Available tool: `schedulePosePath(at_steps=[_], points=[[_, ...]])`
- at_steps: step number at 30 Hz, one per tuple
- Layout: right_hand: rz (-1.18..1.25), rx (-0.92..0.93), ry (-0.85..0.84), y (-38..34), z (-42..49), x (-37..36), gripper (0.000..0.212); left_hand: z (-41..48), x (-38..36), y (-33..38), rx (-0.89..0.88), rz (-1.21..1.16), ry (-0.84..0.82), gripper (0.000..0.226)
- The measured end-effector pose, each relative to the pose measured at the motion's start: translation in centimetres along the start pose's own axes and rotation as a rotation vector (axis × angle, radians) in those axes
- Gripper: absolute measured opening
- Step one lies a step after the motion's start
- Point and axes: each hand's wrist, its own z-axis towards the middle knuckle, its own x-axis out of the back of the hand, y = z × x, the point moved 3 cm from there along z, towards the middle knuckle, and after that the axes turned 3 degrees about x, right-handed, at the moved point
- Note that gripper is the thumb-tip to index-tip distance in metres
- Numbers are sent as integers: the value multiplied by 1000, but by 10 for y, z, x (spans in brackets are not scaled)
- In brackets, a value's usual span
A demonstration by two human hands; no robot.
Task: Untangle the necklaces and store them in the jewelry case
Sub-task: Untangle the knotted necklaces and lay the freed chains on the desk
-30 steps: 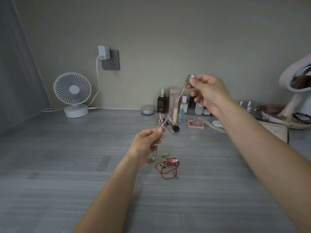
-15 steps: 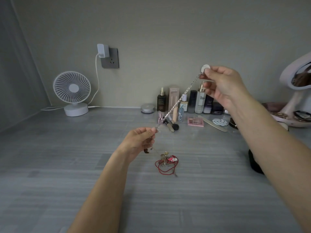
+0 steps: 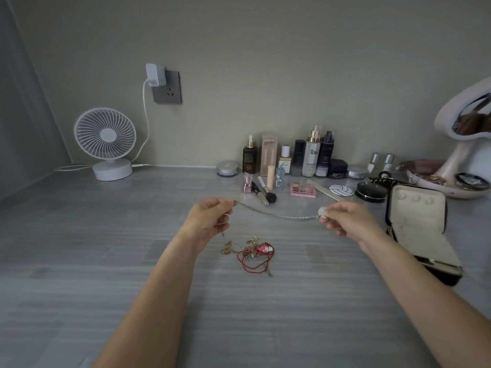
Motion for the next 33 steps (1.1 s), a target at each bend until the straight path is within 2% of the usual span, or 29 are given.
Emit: schedulePosePath(at_steps=[2,5,8,11,16,19,22,28,33], points=[[-4,-10,8,5,9,-1,10,5,6,-2,-30,127,109,8],[-12,-4,27,10,19,-5,14,13,11,-7,-171,533,252,9],[-16,-1,38,15,28,-9,16,19,9,-19,-186,833,303,13],[-17,-11,41,23,32,-11,13,25,10,-27,-166,971,299,15],[-18,-3,58,31,38,-10,3,30,11,-28,-186,1012,314,17],[-30,0,71,35,42,-10,4,31,14,-26,-216,959,370,17],[-68,18,99,40,47,-11,5,32,17,-28,-237,1006,392,18],[-178,38,140,45,52,-12,10,32,21,-28,-201,1000,440,35],[-217,81,174,47,52,-11,5,27,22,-24,-206,977,467,34]])
